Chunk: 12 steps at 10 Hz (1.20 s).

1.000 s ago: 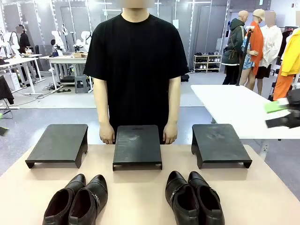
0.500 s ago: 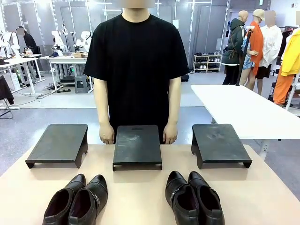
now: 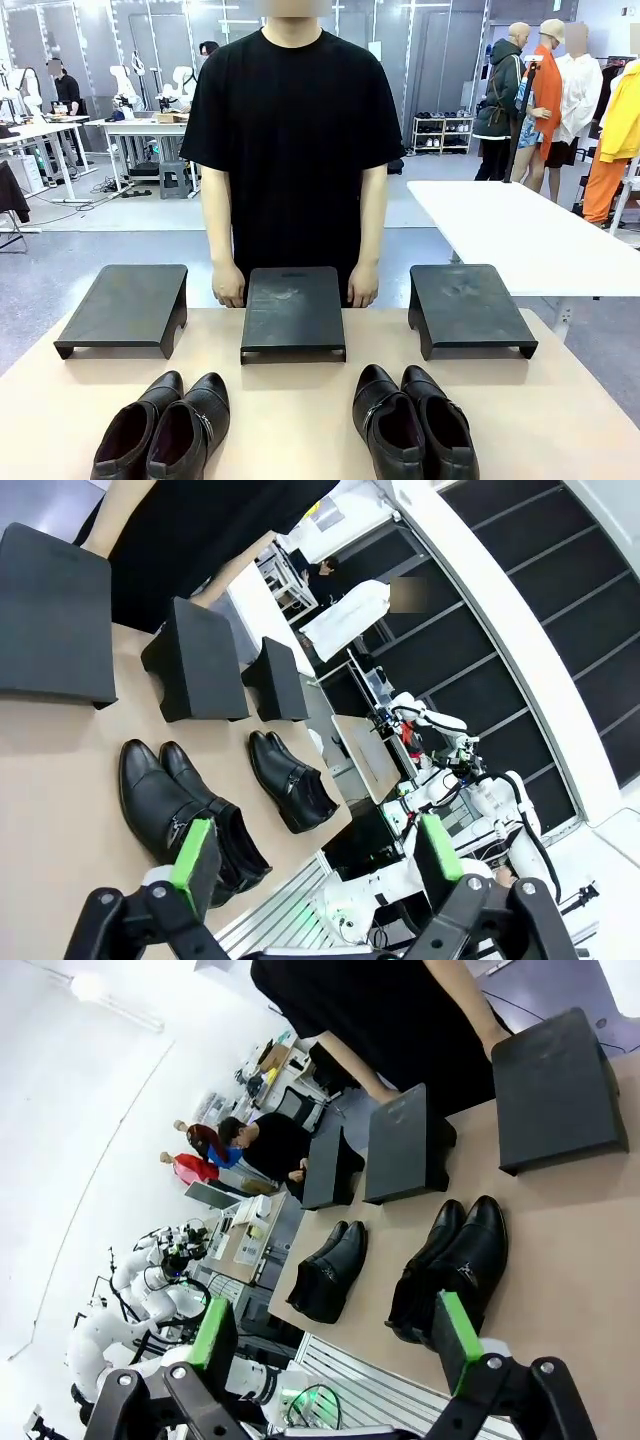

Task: Place the shoes on the stand as instructed by the person.
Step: Pick up one pair of Shoes and place it on the Shoes Stand indicated by the person.

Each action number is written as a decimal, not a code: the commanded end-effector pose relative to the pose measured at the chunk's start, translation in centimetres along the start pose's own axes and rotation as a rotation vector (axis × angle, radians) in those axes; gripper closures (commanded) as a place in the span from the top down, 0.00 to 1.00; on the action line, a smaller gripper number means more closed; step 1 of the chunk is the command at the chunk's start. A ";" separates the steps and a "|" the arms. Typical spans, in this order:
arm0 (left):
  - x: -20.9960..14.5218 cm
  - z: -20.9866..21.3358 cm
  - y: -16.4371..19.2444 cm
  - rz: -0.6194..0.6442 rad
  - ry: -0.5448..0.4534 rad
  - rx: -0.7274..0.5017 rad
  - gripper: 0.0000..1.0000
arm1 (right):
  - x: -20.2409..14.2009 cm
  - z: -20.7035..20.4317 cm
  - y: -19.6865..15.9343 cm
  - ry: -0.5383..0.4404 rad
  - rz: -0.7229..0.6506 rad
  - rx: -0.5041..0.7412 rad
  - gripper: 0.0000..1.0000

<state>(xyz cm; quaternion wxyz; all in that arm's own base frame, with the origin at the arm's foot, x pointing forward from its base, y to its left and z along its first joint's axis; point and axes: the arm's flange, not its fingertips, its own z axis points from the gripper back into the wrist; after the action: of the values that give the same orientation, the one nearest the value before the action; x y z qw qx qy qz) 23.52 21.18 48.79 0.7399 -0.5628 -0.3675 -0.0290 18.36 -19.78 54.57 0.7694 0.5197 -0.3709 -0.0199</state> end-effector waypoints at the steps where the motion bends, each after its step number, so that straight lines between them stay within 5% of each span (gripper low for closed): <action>1: -0.1 0.6 0.1 -0.002 -0.002 0.000 1.00 | 0.1 0.2 0.2 -0.011 -0.013 -0.009 1.00; 12: -0.1 0.6 0.1 -0.002 -0.002 0.000 1.00 | 0.1 0.2 0.2 -0.011 -0.013 -0.009 1.00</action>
<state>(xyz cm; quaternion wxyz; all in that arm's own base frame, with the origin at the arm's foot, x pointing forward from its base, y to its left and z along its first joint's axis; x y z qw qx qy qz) 23.17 21.47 48.61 0.7425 -0.5609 -0.3657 -0.0192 18.15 -19.81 54.70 0.7732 0.5178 -0.3641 -0.0388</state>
